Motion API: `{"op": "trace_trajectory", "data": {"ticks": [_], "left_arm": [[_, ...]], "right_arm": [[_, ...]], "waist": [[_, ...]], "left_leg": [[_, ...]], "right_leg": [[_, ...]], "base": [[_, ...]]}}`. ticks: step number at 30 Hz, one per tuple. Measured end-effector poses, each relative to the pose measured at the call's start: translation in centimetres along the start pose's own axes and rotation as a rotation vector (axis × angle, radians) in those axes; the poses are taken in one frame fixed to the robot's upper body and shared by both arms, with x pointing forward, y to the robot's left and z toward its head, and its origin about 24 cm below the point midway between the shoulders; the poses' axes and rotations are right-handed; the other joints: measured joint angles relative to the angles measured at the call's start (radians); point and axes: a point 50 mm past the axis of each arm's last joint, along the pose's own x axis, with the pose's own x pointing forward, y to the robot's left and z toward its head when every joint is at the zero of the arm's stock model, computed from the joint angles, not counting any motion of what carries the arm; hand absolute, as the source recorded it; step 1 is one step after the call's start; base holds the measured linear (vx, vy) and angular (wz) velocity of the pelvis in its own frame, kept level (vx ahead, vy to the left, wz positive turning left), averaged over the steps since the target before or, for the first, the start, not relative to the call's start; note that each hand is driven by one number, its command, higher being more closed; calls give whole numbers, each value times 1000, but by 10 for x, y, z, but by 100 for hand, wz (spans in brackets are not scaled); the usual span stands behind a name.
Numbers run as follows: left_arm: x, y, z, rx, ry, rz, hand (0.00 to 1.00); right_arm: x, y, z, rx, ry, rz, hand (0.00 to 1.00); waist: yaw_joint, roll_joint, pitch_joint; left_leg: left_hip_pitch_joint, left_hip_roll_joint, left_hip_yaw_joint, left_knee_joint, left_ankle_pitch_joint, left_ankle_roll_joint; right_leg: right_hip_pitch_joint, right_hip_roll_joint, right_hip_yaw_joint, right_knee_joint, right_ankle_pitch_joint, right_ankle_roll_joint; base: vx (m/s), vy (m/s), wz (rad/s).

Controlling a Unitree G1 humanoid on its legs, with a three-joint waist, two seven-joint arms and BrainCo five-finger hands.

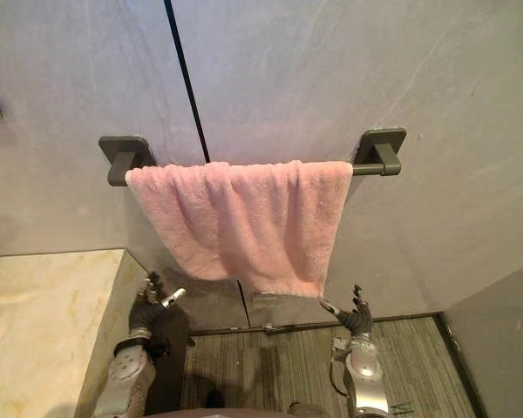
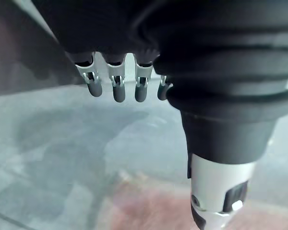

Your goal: Organize washtable

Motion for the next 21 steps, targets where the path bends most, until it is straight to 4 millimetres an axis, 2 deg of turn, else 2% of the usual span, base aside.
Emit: {"op": "trace_trajectory", "data": {"ticks": [4,6,7,9,11,12,14,15,17,18,20,21], "left_arm": [[-1,-1,27,-26,-121,-4,0],[-4,2,52,-63,-232,30,0],[-4,1,53,-80,-227,34,0],[-11,0,68,-111,-297,53,0],[-24,2,112,-149,-518,63,0],[-27,3,121,-156,-568,61,0],[-40,-1,158,-176,-771,22,0],[-43,-3,163,-181,-802,7,0],[-53,-19,186,-218,-930,-109,0],[-56,-23,190,-224,-949,-140,0],[-66,-46,201,-280,-1003,-339,0],[-68,-51,202,-298,-1004,-391,0]], "right_arm": [[2,-33,16,18,-70,-141,0],[3,-51,33,33,-142,-223,0],[2,-56,40,37,-171,-247,0],[-1,-66,59,49,-255,-302,0],[-9,-73,94,64,-419,-336,0],[-12,-73,104,69,-464,-338,0],[-29,-67,151,104,-701,-316,0],[-33,-63,160,116,-751,-294,0],[-56,-40,205,177,-998,-156,0],[-61,-35,213,186,-1047,-121,0],[-92,-5,246,255,-1264,121,0],[-98,1,252,280,-1303,189,0]], "waist": [[-1,2,-1],[-5,2,-2],[-7,2,-2],[-8,2,-2],[-8,6,-4],[-8,9,-5],[-7,24,-15],[-7,26,-17],[-6,33,-21],[-6,33,-22],[-5,32,-28],[-4,32,-31]], "left_leg": [[-1,-1,-2,0,0,0],[-1,-1,-3,3,0,0],[-1,-2,-4,5,0,0],[-1,-1,-5,6,0,0],[-2,-2,-8,6,0,0],[-2,-2,-8,6,0,0],[0,-4,-9,6,1,1],[1,-4,-9,7,1,1],[7,-5,-9,7,1,1],[8,-4,-9,7,1,1],[13,-5,-9,6,1,1],[14,-5,-9,6,1,2]], "right_leg": [[0,-1,0,1,0,0],[0,-1,-5,1,0,0],[0,-1,-6,1,0,0],[1,0,-8,1,0,0],[1,-1,-11,2,0,0],[1,-1,-11,3,0,0],[1,-3,-12,7,-1,1],[2,-3,-12,7,-1,1],[4,-4,-11,13,-1,2],[4,-4,-11,14,-1,2],[8,-4,-10,18,-1,2],[9,-4,-11,18,-1,2]], "base": [[0,0,0],[0,0,0],[0,0,0],[0,0,2],[0,0,4],[0,0,0],[0,0,0],[0,0,0],[0,0,0],[-43,-4,-1],[-53,-4,1],[-43,-4,3]]}}
